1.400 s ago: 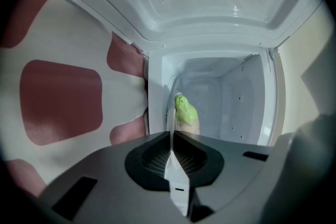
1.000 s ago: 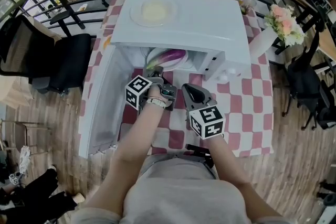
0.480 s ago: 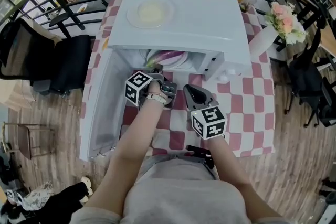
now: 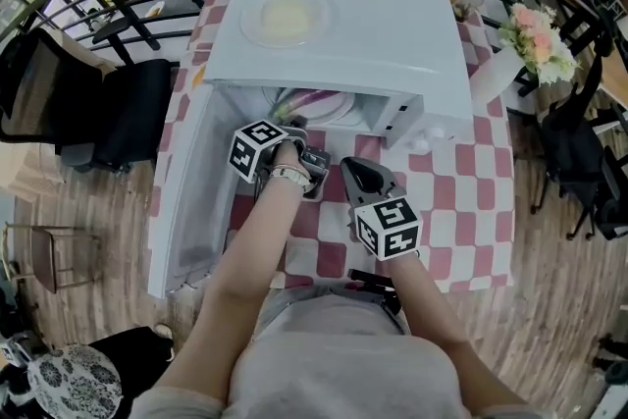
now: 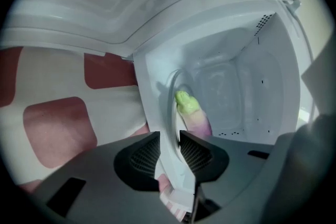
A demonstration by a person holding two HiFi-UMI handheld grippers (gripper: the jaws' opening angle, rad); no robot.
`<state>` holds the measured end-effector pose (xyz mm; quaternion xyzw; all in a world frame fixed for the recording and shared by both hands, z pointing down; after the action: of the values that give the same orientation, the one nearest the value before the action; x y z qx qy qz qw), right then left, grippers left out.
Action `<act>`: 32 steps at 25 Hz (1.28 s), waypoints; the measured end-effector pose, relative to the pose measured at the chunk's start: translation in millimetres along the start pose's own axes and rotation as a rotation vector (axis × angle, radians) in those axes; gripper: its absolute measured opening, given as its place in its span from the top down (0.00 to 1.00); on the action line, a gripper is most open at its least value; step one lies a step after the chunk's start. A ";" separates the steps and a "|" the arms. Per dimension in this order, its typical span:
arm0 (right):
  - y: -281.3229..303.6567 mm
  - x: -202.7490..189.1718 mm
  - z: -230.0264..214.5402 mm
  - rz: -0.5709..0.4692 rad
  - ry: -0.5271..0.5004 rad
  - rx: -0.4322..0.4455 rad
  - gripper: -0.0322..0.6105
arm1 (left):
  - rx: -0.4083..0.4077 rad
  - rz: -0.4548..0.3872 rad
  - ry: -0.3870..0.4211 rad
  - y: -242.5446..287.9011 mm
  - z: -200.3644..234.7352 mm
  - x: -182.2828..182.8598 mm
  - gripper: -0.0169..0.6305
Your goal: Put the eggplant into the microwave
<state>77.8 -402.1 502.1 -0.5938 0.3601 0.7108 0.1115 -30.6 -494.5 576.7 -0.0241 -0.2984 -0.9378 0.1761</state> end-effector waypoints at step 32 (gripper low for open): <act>-4.1 5.6 -9.3 -0.030 0.011 -0.047 0.91 | -0.062 0.041 0.073 6.7 -12.0 -3.3 0.55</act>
<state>85.7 -406.7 495.0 -0.6056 0.3349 0.7141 0.1059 -24.5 -505.4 570.0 -0.0013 -0.2620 -0.9430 0.2051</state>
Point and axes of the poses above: the fingertips, and each gripper's own axes: y forward along the fingers, z to its left, x out of its top, the point moved 1 cm from there along -y, backward along the fingers, and after that the axes turned 13 degrees about -y, right-handed, at the moved point
